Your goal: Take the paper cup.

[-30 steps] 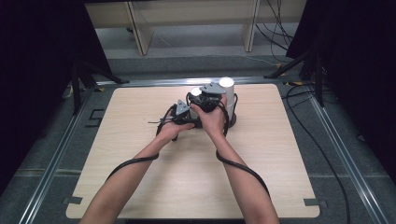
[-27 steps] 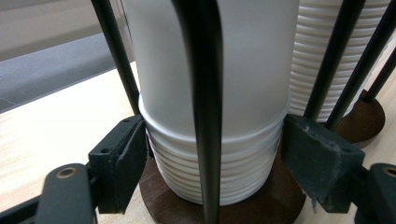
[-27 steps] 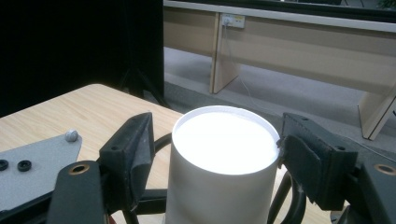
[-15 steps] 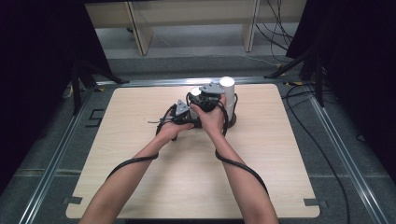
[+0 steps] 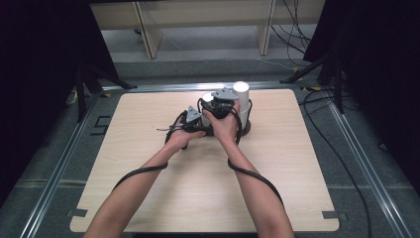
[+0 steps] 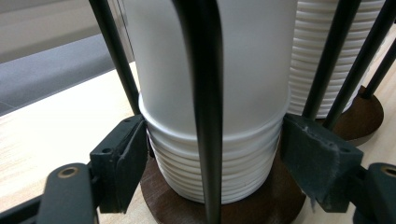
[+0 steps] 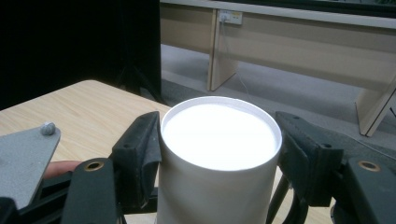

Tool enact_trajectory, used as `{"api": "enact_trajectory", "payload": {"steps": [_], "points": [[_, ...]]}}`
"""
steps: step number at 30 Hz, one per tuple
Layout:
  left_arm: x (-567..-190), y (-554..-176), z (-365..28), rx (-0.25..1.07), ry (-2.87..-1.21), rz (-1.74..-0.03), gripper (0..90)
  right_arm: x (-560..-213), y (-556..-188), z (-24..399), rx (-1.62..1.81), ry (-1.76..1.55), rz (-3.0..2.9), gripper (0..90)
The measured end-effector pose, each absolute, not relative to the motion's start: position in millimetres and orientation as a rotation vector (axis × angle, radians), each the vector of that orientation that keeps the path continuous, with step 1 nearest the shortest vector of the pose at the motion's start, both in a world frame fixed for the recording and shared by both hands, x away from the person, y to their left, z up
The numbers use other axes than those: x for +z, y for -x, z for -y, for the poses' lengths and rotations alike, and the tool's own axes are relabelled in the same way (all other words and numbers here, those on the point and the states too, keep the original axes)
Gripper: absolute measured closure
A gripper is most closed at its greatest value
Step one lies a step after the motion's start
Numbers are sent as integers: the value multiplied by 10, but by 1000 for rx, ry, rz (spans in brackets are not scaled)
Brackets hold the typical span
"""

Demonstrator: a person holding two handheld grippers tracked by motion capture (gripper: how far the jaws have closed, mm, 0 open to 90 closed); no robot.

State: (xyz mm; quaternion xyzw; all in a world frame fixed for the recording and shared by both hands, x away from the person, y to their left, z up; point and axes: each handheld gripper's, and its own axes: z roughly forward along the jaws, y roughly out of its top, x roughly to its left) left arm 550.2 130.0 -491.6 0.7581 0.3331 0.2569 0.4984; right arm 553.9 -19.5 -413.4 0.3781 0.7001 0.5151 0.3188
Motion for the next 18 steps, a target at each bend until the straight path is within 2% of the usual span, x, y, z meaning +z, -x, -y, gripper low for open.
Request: {"api": "enact_trajectory", "payload": {"steps": [18], "points": [[-4899, -5505, -1300, 636, -1860, -801, 237, -3965, -5478, 205, 1432, -1004, -1805, 355]]}}
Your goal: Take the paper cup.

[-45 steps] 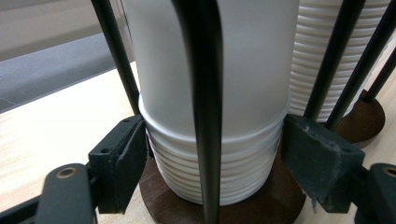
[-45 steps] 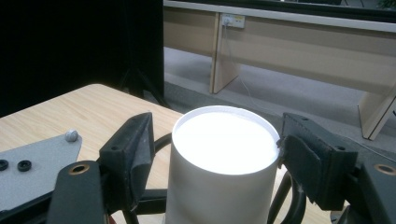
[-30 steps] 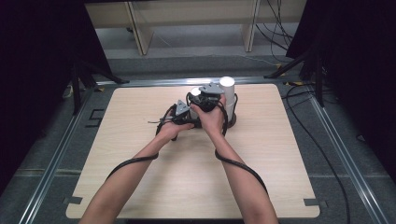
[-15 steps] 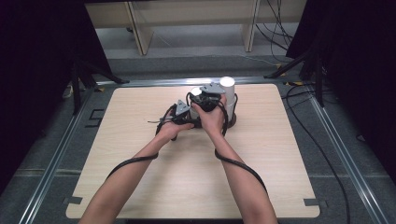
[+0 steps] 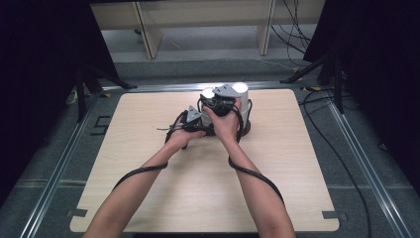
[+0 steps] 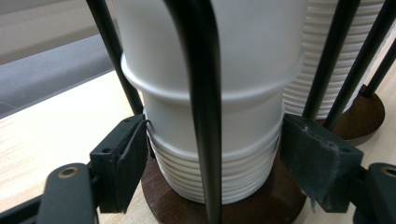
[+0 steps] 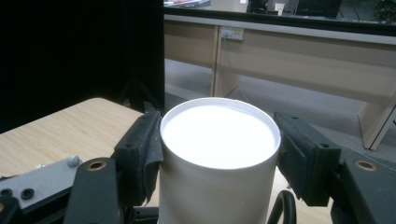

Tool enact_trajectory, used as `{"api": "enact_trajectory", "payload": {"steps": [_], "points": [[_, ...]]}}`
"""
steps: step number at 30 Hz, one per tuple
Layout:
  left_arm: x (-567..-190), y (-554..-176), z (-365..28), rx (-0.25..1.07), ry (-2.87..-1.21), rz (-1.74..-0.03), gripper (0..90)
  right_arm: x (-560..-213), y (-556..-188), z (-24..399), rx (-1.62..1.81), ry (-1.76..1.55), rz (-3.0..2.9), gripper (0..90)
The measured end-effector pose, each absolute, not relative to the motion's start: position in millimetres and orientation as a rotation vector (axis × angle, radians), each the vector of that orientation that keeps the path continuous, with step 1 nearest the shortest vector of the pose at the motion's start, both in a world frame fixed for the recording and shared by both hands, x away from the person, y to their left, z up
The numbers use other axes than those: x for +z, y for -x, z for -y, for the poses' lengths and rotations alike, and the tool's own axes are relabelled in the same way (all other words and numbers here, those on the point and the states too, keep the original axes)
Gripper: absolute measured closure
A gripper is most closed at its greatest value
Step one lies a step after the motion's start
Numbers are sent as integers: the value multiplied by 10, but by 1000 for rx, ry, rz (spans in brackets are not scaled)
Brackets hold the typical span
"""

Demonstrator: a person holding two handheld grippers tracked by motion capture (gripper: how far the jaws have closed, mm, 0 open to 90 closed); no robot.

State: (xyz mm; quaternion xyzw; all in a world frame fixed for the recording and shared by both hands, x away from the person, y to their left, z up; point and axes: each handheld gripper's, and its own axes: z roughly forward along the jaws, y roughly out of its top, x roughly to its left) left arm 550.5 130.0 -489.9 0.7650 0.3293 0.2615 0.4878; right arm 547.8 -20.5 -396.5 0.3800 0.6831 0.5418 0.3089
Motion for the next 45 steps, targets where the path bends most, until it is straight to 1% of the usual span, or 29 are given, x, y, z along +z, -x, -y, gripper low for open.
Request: {"api": "enact_trajectory", "payload": {"steps": [9, 12, 18, 20, 29, 33, 35, 39, 40, 42, 45], "points": [[-4891, -5509, -1305, 638, -1875, -796, 237, -3806, -5435, 232, 1457, -970, -1774, 356], [-4898, -5504, -1283, 627, -1841, -811, 237, -3753, -5426, 239, 1466, -953, -1764, 356], [-4902, -5505, -1280, 623, -1836, -813, 236, -3650, -5396, 248, 1497, -949, -1747, 356], [-4893, -5512, -1299, 636, -1874, -801, 236, -3611, -5381, 253, 1483, -938, -1749, 356], [-4897, -5522, -1297, 623, -1849, -810, 237, -3503, -5345, 262, 1505, -918, -1725, 356], [-4876, -5501, -1285, 602, -1835, -815, 222, -3459, -5318, 275, 1502, -916, -1724, 356], [-4866, -5497, -1279, 593, -1831, -818, 177, -3441, -5304, 275, 1518, -924, -1719, 356], [-4837, -5468, -1285, 599, -1838, -831, 143, -3401, -5287, 307, 1520, -897, -1699, 356], [-4830, -5461, -1288, 604, -1837, -834, 141, -3394, -5264, 299, 1539, -930, -1708, 356], [-4811, -5447, -1295, 605, -1837, -836, 133, -3367, -5256, 325, 1532, -892, -1704, 356], [-4749, -5409, -1312, 607, -1832, -842, 98, -3345, -5217, 334, 1545, -891, -1697, 356]]}}
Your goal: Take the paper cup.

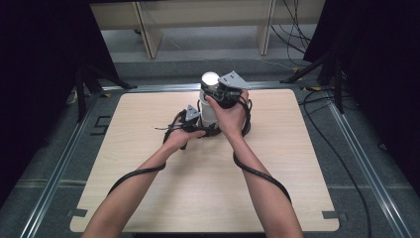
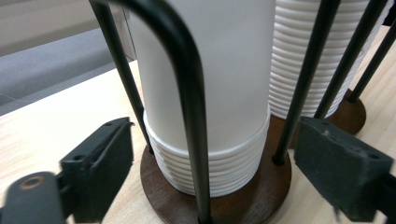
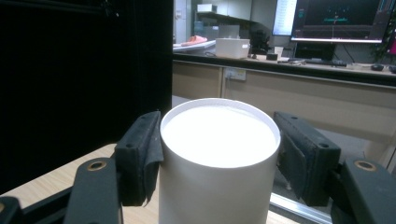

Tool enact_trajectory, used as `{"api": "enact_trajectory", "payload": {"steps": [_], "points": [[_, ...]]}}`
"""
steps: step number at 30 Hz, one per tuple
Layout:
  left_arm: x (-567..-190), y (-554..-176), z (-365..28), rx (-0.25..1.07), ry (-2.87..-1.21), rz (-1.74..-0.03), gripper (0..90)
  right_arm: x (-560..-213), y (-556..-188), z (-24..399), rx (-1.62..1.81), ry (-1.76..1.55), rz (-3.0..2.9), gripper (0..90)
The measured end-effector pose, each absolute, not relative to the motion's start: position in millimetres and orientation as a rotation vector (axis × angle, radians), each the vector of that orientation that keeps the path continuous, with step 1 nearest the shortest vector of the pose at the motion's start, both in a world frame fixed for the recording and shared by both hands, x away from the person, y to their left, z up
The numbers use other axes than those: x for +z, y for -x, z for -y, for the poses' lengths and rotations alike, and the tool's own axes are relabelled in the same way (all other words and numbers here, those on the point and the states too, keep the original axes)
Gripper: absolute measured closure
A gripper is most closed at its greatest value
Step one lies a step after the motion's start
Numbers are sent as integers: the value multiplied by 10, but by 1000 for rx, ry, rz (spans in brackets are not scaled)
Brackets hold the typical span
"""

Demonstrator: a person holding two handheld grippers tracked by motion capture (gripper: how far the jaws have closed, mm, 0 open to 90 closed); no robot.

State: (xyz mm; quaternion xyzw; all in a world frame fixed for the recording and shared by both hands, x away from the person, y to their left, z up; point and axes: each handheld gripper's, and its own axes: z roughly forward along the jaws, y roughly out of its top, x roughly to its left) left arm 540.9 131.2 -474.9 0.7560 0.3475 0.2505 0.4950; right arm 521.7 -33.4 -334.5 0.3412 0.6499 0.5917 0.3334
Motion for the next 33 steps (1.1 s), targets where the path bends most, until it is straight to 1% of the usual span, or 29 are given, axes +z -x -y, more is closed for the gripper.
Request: {"api": "enact_trajectory", "payload": {"steps": [8, 14, 17, 22, 23, 33], "points": [[-4618, -5311, -1370, 615, -1866, -832, 65, -3348, -5149, 379, 1560, -898, -1699, 356], [-4559, -5202, -1396, 615, -1856, -818, 64, -3369, -5093, 447, 1559, -892, -1701, 356], [-4543, -5142, -1420, 643, -1869, -790, 67, -3381, -5050, 451, 1582, -923, -1697, 356], [-4510, -5037, -1476, 632, -1850, -782, 67, -3392, -4991, 482, 1580, -904, -1711, 356], [-4500, -5030, -1499, 649, -1851, -759, 67, -3392, -4977, 485, 1579, -916, -1718, 356], [-4524, -4827, -1646, 638, -1841, -749, 67, -3433, -4899, 524, 1603, -923, -1732, 356]]}}
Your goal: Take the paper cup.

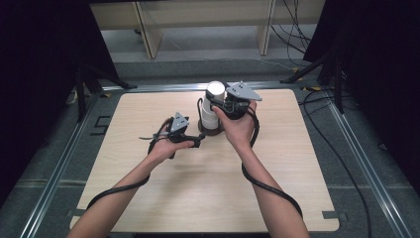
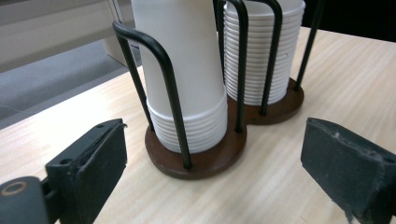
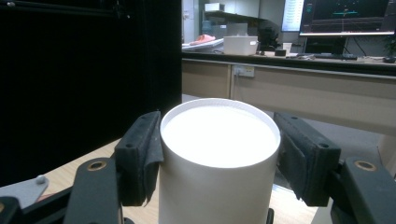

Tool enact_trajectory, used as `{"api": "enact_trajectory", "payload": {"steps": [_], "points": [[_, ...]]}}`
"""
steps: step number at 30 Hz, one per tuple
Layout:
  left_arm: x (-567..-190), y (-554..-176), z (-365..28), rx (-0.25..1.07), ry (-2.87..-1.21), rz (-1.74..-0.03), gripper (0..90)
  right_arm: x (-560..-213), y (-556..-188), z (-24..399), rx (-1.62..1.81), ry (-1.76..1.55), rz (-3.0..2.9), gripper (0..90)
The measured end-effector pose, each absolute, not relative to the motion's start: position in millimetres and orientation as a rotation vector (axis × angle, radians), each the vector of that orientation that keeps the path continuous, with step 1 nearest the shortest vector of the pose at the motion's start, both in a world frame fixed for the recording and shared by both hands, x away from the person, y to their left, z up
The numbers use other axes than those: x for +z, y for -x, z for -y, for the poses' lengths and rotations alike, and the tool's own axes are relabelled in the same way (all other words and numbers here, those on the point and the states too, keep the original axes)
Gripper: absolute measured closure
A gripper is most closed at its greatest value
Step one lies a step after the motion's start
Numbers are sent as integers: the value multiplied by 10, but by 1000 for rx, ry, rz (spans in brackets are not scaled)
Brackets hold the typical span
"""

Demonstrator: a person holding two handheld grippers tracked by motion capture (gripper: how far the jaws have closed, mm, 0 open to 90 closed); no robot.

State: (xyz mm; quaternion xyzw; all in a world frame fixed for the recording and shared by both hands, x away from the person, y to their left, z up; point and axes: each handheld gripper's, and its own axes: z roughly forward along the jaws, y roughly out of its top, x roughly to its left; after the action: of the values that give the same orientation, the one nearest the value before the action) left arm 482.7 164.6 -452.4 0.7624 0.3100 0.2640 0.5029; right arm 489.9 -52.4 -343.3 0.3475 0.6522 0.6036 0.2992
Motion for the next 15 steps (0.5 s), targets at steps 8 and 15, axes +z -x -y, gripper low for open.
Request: {"api": "enact_trajectory", "payload": {"steps": [8, 15], "points": [[-4539, -4665, -1725, 635, -1839, -739, 65, -3477, -4803, 552, 1630, -927, -1744, 356], [-4533, -4507, -1790, 629, -1826, -721, 62, -3531, -4716, 611, 1637, -912, -1744, 355]]}}
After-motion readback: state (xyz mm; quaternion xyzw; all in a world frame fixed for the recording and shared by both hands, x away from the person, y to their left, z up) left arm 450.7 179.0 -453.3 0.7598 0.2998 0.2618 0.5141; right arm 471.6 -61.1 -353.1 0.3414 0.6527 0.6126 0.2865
